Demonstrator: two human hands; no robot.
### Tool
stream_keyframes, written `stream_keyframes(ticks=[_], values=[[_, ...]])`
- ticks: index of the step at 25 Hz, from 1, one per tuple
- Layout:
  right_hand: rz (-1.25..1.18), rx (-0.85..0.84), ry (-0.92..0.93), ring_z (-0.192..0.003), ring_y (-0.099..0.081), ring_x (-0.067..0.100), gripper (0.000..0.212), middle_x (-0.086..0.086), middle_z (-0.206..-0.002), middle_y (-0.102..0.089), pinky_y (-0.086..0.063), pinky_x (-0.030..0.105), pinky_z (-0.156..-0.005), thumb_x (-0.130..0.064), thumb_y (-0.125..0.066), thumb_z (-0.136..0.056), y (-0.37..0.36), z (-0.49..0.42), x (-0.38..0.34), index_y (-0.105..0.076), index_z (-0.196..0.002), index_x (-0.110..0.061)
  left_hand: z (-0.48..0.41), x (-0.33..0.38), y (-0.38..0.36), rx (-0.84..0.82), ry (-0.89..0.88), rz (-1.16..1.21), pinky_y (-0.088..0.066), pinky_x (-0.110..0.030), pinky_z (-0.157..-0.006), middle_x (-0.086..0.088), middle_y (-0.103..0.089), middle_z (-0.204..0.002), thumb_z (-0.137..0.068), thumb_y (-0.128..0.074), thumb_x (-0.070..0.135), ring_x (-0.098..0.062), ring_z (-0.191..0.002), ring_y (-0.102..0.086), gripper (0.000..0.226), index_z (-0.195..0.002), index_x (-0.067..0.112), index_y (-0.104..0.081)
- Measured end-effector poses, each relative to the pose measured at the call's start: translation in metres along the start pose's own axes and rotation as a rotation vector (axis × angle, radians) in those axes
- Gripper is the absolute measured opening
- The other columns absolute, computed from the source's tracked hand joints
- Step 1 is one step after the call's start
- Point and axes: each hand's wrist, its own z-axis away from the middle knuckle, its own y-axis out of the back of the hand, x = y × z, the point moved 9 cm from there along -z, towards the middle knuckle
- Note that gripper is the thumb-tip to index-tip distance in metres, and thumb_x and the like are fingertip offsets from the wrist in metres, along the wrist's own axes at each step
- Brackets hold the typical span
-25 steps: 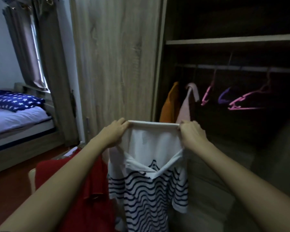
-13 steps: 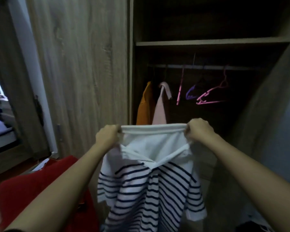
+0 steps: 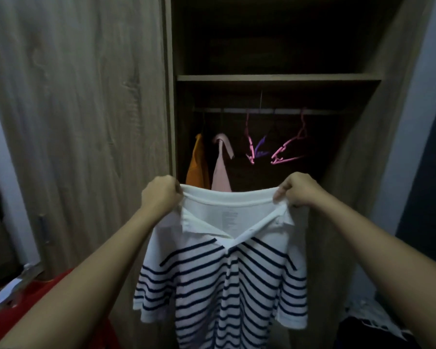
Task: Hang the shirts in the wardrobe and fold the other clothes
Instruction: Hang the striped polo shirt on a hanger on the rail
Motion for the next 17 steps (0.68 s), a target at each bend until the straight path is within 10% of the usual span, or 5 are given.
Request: stream_keyframes(ticks=[8,13,17], values=[[0.015,0.154,0.072,-0.108,-0.059,0.026,0.045,0.008,-0.128,-0.058,-0.046,0.024,-0.079,0.006,-0.043,-0.082,0.045,-0.026,0.016,-0.068,-0.113,-0.016,-0.037,0.043,-0.034,-0.103,-0.132,0.305,-0.057,-0.038,-0.065,-0.001,-0.065,-0.068,-0.082,-0.060,0.022,-0.017,-0.064,-0.063,0.014,-0.071,0.019,-0.069],[0.126,0.122,0.213,-0.119,-0.054,0.023,0.049,0.005,-0.130,-0.056,-0.048,0.034,-0.096,0.009,-0.047,-0.080,0.037,-0.055,-0.012,-0.065,-0.117,-0.016,-0.079,0.089,-0.043,0.039,-0.120,0.498,-0.039,-0.017,-0.049,0.006,-0.059,-0.065,-0.089,-0.056,0.021,-0.003,-0.052,-0.052,0.006,-0.086,0.021,-0.061],[0.237,0.108,0.342,-0.117,-0.054,0.022,0.044,0.005,-0.127,-0.058,-0.047,0.034,-0.098,0.005,-0.050,-0.080,0.030,-0.076,-0.017,-0.065,-0.116,-0.015,-0.156,0.118,-0.077,0.043,-0.016,0.585,-0.051,-0.029,-0.063,-0.001,-0.064,-0.078,-0.090,-0.052,0.023,-0.014,-0.069,-0.061,0.015,-0.090,0.019,-0.066]])
